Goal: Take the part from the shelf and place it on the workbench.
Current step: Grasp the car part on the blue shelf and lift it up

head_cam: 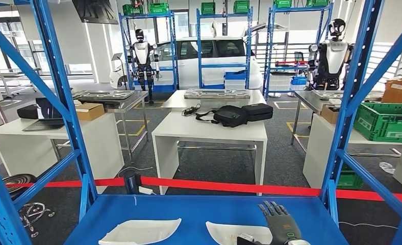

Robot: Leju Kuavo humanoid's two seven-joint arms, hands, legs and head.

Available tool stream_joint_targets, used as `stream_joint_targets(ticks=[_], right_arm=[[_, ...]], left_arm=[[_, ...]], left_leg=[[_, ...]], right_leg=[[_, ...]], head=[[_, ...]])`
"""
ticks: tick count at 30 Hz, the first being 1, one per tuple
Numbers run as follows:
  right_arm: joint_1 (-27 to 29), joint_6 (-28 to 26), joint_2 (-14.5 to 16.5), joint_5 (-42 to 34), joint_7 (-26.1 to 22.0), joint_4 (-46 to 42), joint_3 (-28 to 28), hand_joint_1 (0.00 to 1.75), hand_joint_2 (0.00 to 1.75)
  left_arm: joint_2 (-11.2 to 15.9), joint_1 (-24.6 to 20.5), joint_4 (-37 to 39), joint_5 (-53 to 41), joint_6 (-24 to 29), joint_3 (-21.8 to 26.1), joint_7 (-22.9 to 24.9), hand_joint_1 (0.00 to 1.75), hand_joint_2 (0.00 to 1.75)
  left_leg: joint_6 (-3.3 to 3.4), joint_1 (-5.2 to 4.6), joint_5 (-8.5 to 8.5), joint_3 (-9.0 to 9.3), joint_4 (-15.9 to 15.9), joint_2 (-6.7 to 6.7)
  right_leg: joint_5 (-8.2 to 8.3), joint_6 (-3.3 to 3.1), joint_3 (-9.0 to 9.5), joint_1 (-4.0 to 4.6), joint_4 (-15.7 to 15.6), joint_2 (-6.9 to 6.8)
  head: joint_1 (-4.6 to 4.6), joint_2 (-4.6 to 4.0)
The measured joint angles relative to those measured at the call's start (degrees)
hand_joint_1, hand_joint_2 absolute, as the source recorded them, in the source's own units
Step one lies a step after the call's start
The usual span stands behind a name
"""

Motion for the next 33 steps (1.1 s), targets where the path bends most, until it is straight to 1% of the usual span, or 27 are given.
stream_joint_targets(ticks=[1,2,3,4,5,6,8,9,10,14,19,23,25,26,29,30,33], right_arm=[[0.0,0.8,0.1,-0.6,-0.5,0.0,0.0,0.0,1.75],[0.1,1.9,0.3,-1.4,-1.2,0.0,0.0,0.0,1.75],[0.1,3.1,0.4,-2.1,-2.0,0.0,0.0,0.0,1.75],[0.1,4.4,0.6,-3.0,-2.9,0.1,0.0,0.0,1.75],[0.3,5.6,0.8,-3.8,-3.7,0.1,0.0,0.0,1.75],[0.5,6.7,0.9,-4.6,-4.6,0.2,0.0,0.0,1.75],[1.0,8.5,1.1,-6.2,-6.0,0.2,0.0,0.0,1.75],[1.2,9.2,1.2,-7.0,-6.5,0.2,0.0,0.0,1.75],[1.4,9.8,1.3,-7.6,-6.9,0.2,0.0,0.0,1.75],[1.4,10.6,1.5,-8.9,-7.5,0.2,0.2,0.0,1.75],[1.2,10.7,2.0,-10.6,-7.2,0.2,1.7,0.0,1.75],[1.0,11.7,2.3,-11.3,-5.9,0.2,3.5,0.0,1.75],[0.9,12.3,2.4,-11.4,-5.2,0.3,4.5,0.0,1.75],[0.9,12.5,2.5,-11.3,-4.8,0.3,4.9,0.24,1.75],[0.7,13.7,2.5,-10.9,-2.8,0.6,6.2,1.54,1.75],[0.7,14.3,2.5,-10.7,-1.8,0.7,6.6,1.75,1.75],[0.6,15.4,2.5,-10.3,0.2,1.2,8.0,1.75,1.75]], left_arm=[[0.0,0.0,0.0,-0.2,0.0,0.0,0.0,0.0,0.0],[0.1,0.0,0.0,-0.4,0.0,0.0,0.1,0.0,0.0],[0.1,0.0,0.0,-0.6,0.0,0.0,0.1,0.0,0.0],[0.2,-0.1,0.0,-0.8,-0.1,0.0,0.2,0.0,0.0],[0.2,-0.2,0.0,-1.0,-0.1,0.0,0.2,0.0,0.0],[0.2,-0.3,0.0,-1.0,-0.2,0.0,0.3,0.0,0.0],[0.1,-0.3,0.0,-1.2,-0.4,0.0,0.3,0.0,0.0],[0.2,-0.3,0.0,-1.3,-0.4,0.0,0.2,0.0,0.0],[0.2,-0.3,0.0,-1.4,-0.4,0.0,0.2,0.0,0.0],[0.2,-0.3,0.0,-1.7,-0.4,0.2,-0.1,0.0,0.0],[0.3,-0.3,0.0,-1.7,-0.4,0.4,-0.6,0.0,0.0],[0.4,-0.3,0.0,-1.7,-0.4,0.5,-0.8,0.0,0.0],[0.4,-0.3,0.0,-1.8,-0.4,0.6,-0.8,0.0,0.0],[0.4,-0.3,0.0,-1.8,-0.4,0.7,-0.8,0.0,0.0],[0.5,-0.3,0.0,-1.8,-0.4,1.0,-0.8,0.0,0.0],[0.5,-0.3,0.0,-1.9,-0.4,1.0,-0.7,0.0,0.0],[0.5,-0.3,0.0,-1.9,-0.4,1.1,-0.7,0.0,0.0]], left_leg=[[0.15,-0.01,2.22,0.62,-2.7,0.01],[0.33,-0.03,5.03,1.89,-6.7,0.03],[0.51,-0.1,6.9,3.08,-10.5,0.06],[0.73,-0.2,7.89,3.98,-13.3,0.11],[0.97,-0.26,8.42,4.52,-14.8,0.14],[0.99,-0.27,8.31,4.66,-15.2,0.14],[0.95,-0.2,9.16,4.94,-15.3,0.03],[0.86,-0.18,9.26,4.96,-15.4,-0.06],[1.0,-0.22,9.25,4.96,-15.4,-0.15],[1.46,-0.24,9.13,4.99,-15.4,-0.24],[1.76,-0.33,9.07,4.98,-15.4,-0.22],[1.83,-0.35,9.06,5.0,-15.4,-0.22],[1.83,-0.33,9.06,5.01,-15.4,-0.22],[1.83,-0.32,9.06,5.02,-15.4,-0.21],[1.82,-0.24,9.07,5.03,-15.4,-0.21],[1.81,-0.22,9.07,5.04,-15.4,-0.2],[1.8,-0.2,9.07,5.05,-15.4,-0.18]], right_leg=[[-0.26,0.08,0.28,0.01,0.1,0.01],[-0.5,0.21,0.56,0.01,0.1,0.02],[-0.7,0.36,0.77,0.07,0.3,0.03],[-0.82,0.59,0.81,0.14,0.3,0.06],[-0.9,0.85,0.77,0.22,0.3,0.09],[-1.02,0.82,0.71,0.36,0.4,0.1],[-0.98,0.32,0.7,0.51,0.3,0.08],[-0.94,0.0,0.78,0.57,0.3,0.06],[-0.81,-0.07,0.86,0.56,0.1,0.05],[-0.71,0.43,1.21,0.55,-0.4,0.0],[-0.67,1.56,1.33,0.43,-0.7,0.01],[-0.72,1.8,1.33,0.42,-0.7,0.01],[-0.71,1.82,1.32,0.42,-0.7,0.01],[-0.71,1.82,1.31,0.42,-0.7,0.01],[-0.73,1.81,1.3,0.43,-0.6,0.01],[-0.74,1.8,1.29,0.44,-0.6,0.02],[-0.76,1.77,1.26,0.47,-0.6,0.03]], head=[[-0.01,0.0],[-0.02,0.0],[-0.02,0.0],[-0.02,0.0],[-0.04,0.0],[-0.03,0.0],[0.0,0.0],[0.03,0.0],[0.05,0.0],[0.13,0.0],[0.16,0.0],[0.17,0.0],[0.17,0.0],[0.17,0.0],[0.18,0.0],[0.18,0.0],[0.18,0.0]])
